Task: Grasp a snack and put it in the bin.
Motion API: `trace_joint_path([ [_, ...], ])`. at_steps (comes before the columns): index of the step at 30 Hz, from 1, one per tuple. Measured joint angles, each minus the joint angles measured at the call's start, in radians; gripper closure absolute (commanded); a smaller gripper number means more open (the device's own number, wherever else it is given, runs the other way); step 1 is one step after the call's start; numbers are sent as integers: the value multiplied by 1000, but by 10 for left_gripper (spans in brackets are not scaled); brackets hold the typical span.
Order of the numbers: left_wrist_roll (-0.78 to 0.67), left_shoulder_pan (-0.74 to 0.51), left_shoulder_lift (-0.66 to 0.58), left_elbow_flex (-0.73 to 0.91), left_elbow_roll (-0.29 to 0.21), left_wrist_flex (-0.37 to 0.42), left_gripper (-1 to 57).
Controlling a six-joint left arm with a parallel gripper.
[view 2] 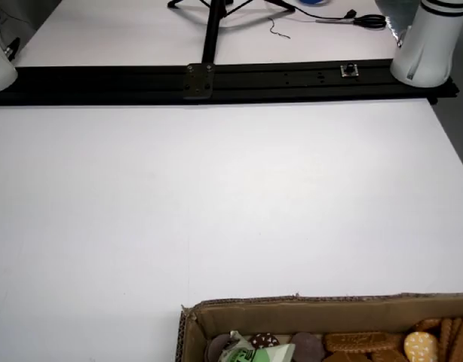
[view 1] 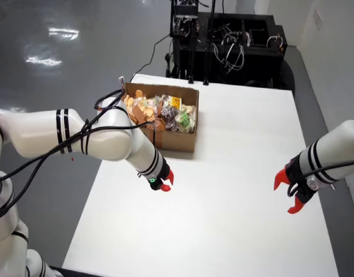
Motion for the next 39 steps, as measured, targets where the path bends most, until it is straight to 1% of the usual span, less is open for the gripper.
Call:
trace_joint_path([
  [22, -2, -78, 0, 0, 0, 0, 519],
  [39, -4, -35, 0, 0, 0, 0, 519],
])
